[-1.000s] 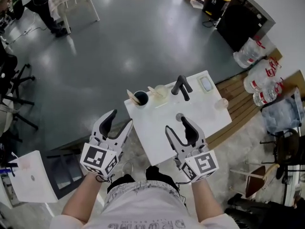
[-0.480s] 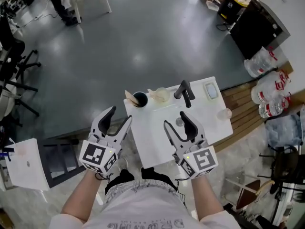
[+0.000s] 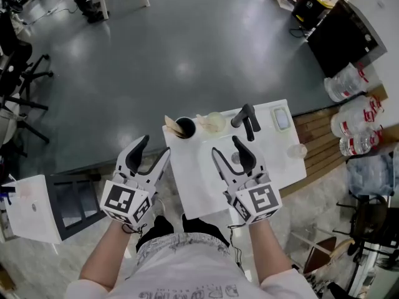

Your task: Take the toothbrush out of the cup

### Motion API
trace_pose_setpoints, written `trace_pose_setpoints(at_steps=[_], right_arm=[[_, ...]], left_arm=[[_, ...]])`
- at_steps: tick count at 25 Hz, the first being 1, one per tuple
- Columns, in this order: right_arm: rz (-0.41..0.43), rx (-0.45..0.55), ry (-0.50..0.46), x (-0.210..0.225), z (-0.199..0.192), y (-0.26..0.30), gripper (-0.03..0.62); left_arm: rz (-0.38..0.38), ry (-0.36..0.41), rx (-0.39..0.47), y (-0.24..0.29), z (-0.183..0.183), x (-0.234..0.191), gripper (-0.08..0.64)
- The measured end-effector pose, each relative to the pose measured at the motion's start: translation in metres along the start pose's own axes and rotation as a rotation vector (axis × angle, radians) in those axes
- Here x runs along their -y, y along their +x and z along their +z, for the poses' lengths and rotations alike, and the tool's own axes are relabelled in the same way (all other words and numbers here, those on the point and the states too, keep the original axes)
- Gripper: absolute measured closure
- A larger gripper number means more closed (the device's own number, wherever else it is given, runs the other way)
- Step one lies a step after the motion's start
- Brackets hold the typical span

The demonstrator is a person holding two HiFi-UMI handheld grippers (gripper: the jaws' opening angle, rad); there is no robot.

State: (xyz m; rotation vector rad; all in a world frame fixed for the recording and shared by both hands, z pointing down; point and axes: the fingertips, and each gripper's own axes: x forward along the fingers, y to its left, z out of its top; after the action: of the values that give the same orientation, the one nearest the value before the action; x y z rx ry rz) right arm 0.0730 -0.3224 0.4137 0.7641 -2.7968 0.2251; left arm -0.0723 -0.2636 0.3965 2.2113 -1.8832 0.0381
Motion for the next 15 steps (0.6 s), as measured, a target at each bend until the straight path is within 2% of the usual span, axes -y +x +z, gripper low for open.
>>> trace_pose_setpoints(at_steps=[15], right_arm=[[0.011, -0.088, -0.053, 0.012, -0.041, 0.048, 0.342]], left_arm=[[0.03, -0.047, -0.054, 0.005, -0.024, -0.019, 0.307]])
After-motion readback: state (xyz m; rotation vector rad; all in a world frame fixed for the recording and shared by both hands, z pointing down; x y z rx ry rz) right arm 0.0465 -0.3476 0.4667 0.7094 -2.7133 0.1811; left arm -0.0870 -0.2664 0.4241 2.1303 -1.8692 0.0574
